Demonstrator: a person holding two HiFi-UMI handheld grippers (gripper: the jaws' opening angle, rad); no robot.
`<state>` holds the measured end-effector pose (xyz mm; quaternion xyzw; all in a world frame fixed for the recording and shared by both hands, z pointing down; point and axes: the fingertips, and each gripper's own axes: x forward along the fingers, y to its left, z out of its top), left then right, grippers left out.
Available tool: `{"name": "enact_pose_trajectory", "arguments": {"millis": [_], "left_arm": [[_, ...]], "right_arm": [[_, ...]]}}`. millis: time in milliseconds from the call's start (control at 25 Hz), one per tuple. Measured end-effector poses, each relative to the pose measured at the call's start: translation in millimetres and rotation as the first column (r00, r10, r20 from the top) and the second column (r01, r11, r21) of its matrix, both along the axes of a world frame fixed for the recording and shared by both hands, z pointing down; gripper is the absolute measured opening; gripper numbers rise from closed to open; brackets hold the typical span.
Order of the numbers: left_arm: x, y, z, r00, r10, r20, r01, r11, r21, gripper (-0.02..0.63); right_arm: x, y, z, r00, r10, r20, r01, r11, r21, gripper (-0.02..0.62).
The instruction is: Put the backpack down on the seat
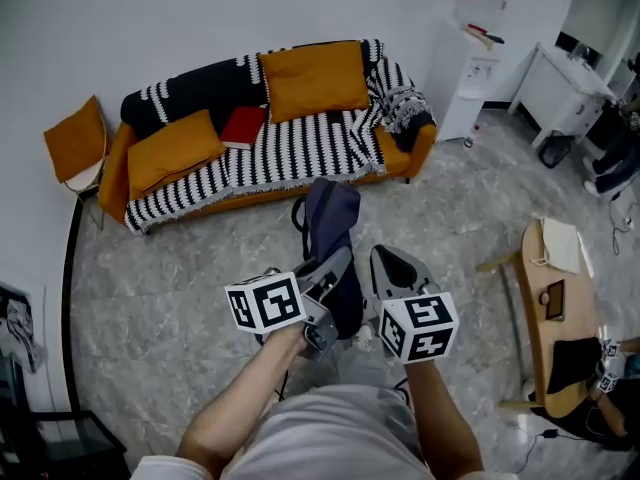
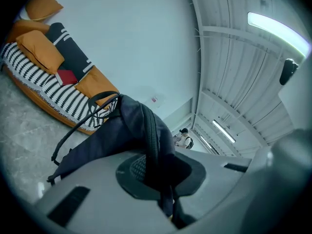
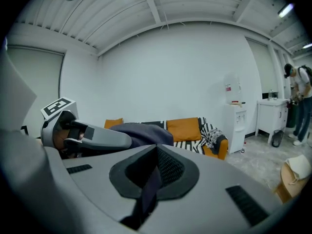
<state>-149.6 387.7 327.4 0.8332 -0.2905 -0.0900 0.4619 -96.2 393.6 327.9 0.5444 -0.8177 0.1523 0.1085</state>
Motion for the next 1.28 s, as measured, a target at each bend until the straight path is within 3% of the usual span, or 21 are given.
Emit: {"name": "enact_pose_trajectory", "arguments": {"millis": [600, 960, 1280], "left_arm": [[78.3, -120.3, 1.0, 0.998, -0.056, 0.029, 0.057, 0.998, -0.022, 0.009], [110.6, -158.7, 7.5, 0.995, -0.085, 0.044, 0.086, 0.996, -0.032, 0.009], [120.8, -190.3, 13.2, 0.994, -0.103, 0.038, 0.104, 0.994, -0.044, 0.009]], "right_arm": [[82.9, -127.4, 5.1, 0.998, -0.052, 0.042, 0.053, 0.998, -0.030, 0.000], [123.5, -165.1, 2.5, 0.997, -0.063, 0.051, 0.064, 0.998, -0.019, 0.000], [135.4, -192.7, 5.2, 0.997, -0.073, 0.034, 0.074, 0.997, -0.026, 0.000]]}}
